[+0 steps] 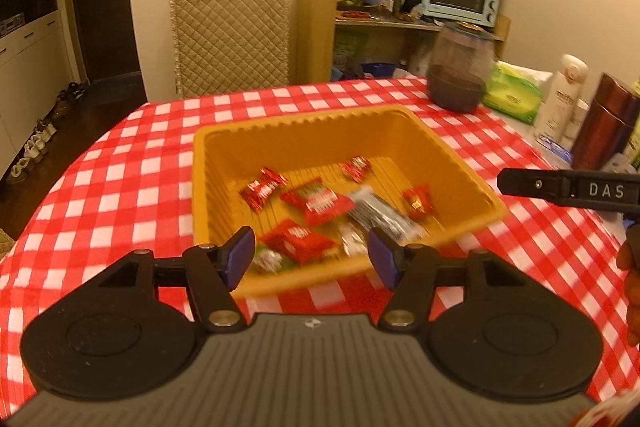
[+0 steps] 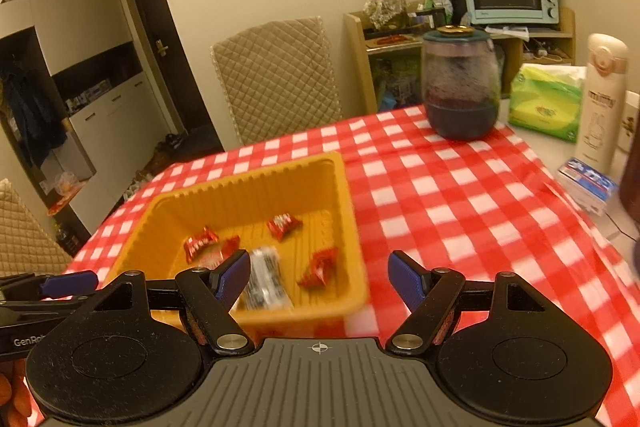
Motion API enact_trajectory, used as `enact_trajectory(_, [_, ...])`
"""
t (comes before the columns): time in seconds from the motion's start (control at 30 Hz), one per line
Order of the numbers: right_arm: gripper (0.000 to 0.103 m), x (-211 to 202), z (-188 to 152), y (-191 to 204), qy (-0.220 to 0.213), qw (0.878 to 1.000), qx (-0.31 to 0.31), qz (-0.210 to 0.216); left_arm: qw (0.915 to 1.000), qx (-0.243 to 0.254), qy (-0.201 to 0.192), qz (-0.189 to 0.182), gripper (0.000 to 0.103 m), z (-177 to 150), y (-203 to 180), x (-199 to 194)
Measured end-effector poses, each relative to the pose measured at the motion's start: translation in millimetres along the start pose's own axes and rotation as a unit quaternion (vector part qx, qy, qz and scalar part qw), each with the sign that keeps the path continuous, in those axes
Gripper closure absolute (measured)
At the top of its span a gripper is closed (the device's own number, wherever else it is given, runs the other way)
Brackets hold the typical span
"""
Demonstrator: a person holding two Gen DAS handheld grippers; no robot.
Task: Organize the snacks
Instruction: 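Move both open tools back from the tray toward the green-wrapped packet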
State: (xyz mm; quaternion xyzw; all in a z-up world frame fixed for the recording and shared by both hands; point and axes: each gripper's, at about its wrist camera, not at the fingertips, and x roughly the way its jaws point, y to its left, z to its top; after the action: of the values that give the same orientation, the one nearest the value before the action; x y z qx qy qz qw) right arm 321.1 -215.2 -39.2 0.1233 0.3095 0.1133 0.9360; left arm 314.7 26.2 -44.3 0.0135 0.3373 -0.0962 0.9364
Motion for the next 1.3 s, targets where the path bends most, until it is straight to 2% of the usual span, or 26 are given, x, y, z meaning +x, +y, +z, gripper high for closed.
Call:
enact_trajectory(0.43, [0.027, -54.9, -41.9, -21.6, 0.031, 0.999, 0.011, -0.016, 0.9989, 0.008, 0.027, -0.037, 0.043, -51.6, -40.5, -43.4])
enact_trajectory(0.67, [0.027, -67.3, -67.0, -33.3, 0.062, 0.998, 0.012, -0.023, 0.9954, 0.05, 0.04, -0.071, 0.043, -73.2, -68.7, -52.4])
enact_trajectory(0.93, [0.027, -71.0, -75.0, -49.5, 0.072, 0.996, 0.024, -0.035, 0.9801, 0.149, 0.076, -0.107, 0.046, -94.9, -94.3, -41.1])
enact_trajectory(1.07, [0.027, -70.6, -75.2, -49.8, 0.073, 0.996, 0.026, -0.032, 0.9694, 0.193, 0.087, -0.125, 0.058, -102.0, -104.6, -34.4])
enact_trajectory(1.17, [0.027, -69.0, -75.2, -49.1, 0.074, 0.996, 0.025, -0.031, 0.9615, 0.222, 0.091, -0.135, 0.062, -106.6, -111.5, -30.2])
enact_trajectory(1.23, [0.027, -67.9, -75.3, -49.7, 0.075, 0.996, 0.026, -0.032, 0.958, 0.232, 0.095, -0.139, 0.063, -109.5, -114.1, -26.1])
enact_trajectory(1.3, [0.027, -66.1, -75.8, -49.6, 0.078, 0.996, 0.026, -0.034, 0.9566, 0.235, 0.103, -0.138, 0.07, -111.8, -114.7, -21.1])
